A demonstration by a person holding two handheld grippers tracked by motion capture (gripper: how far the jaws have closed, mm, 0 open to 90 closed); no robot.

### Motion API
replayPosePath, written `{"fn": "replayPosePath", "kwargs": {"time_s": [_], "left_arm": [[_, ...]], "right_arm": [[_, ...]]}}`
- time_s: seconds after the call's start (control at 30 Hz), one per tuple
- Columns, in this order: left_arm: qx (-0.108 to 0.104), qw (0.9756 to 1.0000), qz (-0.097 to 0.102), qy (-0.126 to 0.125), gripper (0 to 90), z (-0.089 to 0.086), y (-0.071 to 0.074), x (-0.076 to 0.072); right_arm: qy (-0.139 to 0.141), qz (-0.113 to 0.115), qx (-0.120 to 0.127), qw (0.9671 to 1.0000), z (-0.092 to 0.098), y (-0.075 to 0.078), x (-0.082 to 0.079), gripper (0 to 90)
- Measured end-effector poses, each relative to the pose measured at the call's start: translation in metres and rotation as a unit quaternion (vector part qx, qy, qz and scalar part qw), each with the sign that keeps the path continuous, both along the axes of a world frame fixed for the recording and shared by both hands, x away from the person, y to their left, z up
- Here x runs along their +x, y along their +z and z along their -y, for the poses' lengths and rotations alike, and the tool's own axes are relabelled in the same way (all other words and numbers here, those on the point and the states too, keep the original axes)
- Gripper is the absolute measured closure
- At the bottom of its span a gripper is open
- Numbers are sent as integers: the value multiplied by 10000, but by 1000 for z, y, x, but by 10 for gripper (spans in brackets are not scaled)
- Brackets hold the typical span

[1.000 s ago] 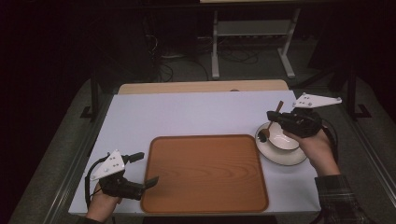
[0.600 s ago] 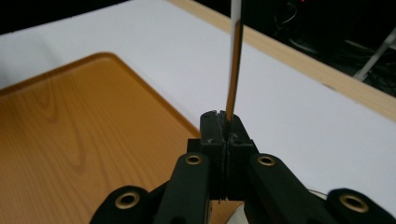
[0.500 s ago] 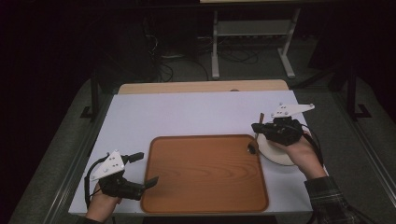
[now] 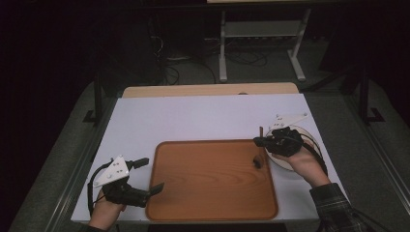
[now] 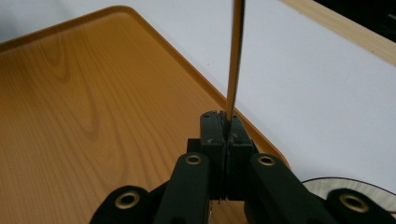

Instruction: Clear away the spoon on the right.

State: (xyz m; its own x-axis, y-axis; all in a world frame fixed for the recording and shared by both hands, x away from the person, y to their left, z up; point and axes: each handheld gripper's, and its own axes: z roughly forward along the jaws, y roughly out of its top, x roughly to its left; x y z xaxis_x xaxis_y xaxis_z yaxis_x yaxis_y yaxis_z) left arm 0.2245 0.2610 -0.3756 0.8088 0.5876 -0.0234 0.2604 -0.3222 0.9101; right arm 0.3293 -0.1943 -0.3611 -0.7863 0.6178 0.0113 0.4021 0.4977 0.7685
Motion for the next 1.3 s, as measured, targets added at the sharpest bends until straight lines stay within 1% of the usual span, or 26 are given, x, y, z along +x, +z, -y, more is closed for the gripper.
{"fn": "replayPosePath", "kwargs": {"time_s": [0.1,0.17,0.23,0.63,0.77,0.93,1.0,1.3], "left_arm": [[14,10000,-6,-3,65,0,0,0],[19,10000,-4,-2,65,0,0,0],[10,10000,1,-6,65,0,0,0],[24,10000,-23,53,65,-2,-1,-3],[39,9999,-31,102,65,-4,-1,-6],[21,9998,-31,177,65,-7,-1,-9],[45,9998,-20,193,65,-8,-1,-10],[35,9997,-34,237,65,-9,-1,-12]], "right_arm": [[46,-52,-32,10000,-3,-3,1,886],[71,-46,-79,9999,-5,-5,2,886],[83,-60,-47,9999,-6,-5,4,886],[204,-9,-91,9997,-20,-7,11,886],[318,-5,-117,9994,-29,-10,14,886],[512,-38,-212,9985,-41,-13,16,886],[571,-49,-245,9981,-45,-15,17,886],[739,-175,-368,9964,-57,-23,20,885]]}}
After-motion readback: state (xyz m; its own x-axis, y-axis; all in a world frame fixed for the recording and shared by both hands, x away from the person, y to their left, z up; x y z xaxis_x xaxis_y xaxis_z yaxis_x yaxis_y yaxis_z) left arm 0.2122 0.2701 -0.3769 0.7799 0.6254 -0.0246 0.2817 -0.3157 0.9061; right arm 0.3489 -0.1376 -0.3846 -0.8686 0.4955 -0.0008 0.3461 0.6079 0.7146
